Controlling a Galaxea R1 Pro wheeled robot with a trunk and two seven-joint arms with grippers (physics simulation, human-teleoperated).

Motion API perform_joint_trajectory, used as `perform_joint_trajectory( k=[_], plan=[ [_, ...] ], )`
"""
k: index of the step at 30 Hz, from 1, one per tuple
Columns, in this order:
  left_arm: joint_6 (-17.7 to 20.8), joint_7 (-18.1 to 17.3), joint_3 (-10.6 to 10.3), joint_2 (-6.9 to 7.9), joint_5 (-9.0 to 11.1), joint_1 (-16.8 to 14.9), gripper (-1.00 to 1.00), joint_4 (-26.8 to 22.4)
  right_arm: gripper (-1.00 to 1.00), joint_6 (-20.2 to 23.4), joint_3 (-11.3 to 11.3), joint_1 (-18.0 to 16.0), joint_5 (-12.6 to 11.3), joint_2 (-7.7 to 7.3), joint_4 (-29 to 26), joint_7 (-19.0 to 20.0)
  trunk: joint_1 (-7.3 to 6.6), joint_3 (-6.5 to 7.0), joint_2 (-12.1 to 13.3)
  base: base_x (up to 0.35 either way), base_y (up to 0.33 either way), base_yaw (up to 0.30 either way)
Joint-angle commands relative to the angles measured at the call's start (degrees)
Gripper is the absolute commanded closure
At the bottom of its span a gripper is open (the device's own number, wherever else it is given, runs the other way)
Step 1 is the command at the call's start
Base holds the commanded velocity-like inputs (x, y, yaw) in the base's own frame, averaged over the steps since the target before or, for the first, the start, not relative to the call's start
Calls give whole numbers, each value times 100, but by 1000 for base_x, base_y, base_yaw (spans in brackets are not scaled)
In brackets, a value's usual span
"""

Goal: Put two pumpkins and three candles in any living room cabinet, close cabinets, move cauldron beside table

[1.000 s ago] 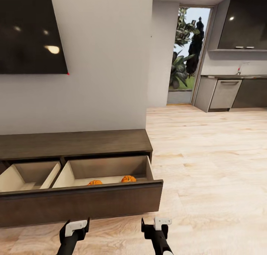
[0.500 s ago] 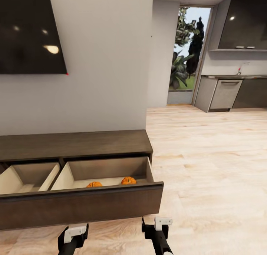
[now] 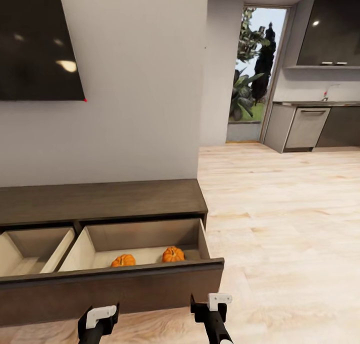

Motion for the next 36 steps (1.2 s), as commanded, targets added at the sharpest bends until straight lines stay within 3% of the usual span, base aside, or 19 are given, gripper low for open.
perform_joint_trajectory(
  k=[1, 22, 36],
  plan=[
    [-21, 40, -48, 8, 38, -4, -100, 15, -100, -38, 34, -7, -59, -4, 3, -32, 1, -5, -2, 184, 0, 0],
    [-15, 1, -40, 7, 38, -4, -100, 67, -100, -38, 43, -7, -62, 5, 4, -32, 1, -5, -2, 78, 0, 0],
    [-13, -7, -52, 8, 38, -4, -100, 67, -100, -38, 43, -7, -63, 5, 4, -32, 30, -249, -17, 1, 0, 0]
  ],
)
